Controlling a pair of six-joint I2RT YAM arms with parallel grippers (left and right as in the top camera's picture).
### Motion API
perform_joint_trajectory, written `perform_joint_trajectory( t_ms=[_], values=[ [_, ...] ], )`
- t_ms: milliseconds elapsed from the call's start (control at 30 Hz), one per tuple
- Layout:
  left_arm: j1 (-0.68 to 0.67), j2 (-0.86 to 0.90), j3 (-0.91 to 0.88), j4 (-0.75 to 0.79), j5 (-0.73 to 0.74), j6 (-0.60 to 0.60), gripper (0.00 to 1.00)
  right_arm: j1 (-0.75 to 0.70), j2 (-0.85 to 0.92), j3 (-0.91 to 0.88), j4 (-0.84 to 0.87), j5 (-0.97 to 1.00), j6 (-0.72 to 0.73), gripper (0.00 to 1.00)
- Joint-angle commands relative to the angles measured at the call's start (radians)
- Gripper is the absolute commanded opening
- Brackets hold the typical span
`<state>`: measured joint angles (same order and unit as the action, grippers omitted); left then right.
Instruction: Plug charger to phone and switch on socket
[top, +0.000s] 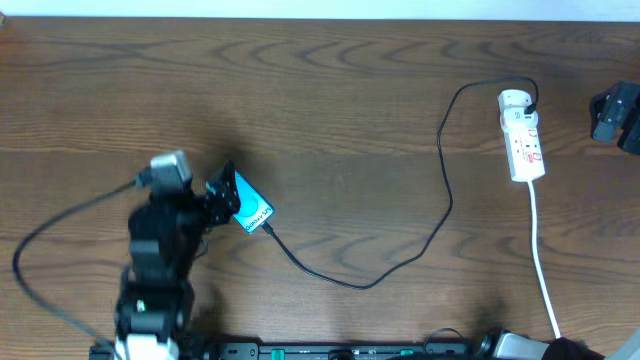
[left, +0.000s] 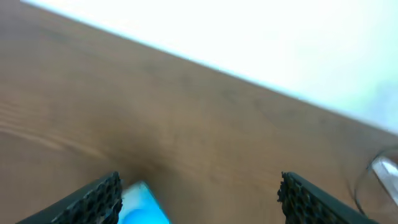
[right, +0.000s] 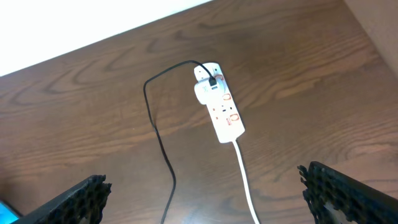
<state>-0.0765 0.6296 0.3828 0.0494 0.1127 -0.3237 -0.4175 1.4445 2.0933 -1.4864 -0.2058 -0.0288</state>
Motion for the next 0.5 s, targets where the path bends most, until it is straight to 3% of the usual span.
perform_joint_trajectory(
  t_ms=[0,267,467],
  values=[
    [-0.008,-0.150,-0.123,0.060,-0.157,0.017,0.81,0.000,0.000,0.006,0.000,0.005,0.014,0.99],
    [0.018,-0.465,-0.375,0.061,-0.264,0.021,0.81,0.000,0.000,0.006,0.000,0.005,0.014,0.99],
    [0.028,-0.603,-0.379,-0.108,-0.284,0.046,0.82,0.000,0.000,0.006,0.000,0.005,0.014,0.99]
  ],
)
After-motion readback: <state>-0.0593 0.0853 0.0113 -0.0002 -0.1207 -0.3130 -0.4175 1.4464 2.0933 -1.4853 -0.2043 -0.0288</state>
